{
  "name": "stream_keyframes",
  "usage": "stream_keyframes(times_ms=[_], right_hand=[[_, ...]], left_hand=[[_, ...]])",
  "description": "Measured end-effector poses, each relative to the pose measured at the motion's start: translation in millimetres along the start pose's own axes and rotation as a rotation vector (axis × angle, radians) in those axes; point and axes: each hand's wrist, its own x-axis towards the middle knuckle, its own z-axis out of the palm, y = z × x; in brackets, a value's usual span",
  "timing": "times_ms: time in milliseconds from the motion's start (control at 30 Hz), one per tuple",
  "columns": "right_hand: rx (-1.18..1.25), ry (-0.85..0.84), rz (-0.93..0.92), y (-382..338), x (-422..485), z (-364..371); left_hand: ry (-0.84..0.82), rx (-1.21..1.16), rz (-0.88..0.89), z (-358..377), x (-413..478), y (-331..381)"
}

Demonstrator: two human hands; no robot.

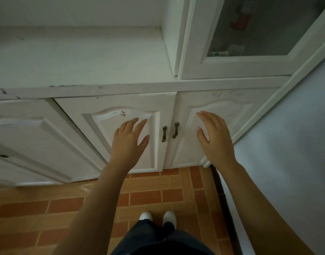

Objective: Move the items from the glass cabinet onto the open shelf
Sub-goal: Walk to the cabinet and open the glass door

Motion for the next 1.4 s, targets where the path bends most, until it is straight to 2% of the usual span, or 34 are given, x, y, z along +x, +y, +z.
stream_keyframes(times_ms=[400,767,967,1300,1400], right_hand=[[0.005,0.137,-0.113,-11.8,56.0,-38.6],[-0.033,0.264,-0.202,-28.4,130.0,-84.8],[-0.098,0.251,-0.161,-26.6,151.1,-81.9],[-0.278,0.296,0.095,-41.4,182.8,-57.1],[-0.279,0.334,0.133,-47.9,184.9,-44.3]], left_hand=[[0.189,-0.009,0.087,-31.6,54.6,25.2],[0.284,0.027,0.177,-63.3,136.9,42.0],[0.160,0.030,0.231,-39.3,164.2,41.0],[-0.072,-0.068,0.374,-23.3,209.2,22.3],[-0.066,-0.064,0.439,-20.0,212.8,20.5]])
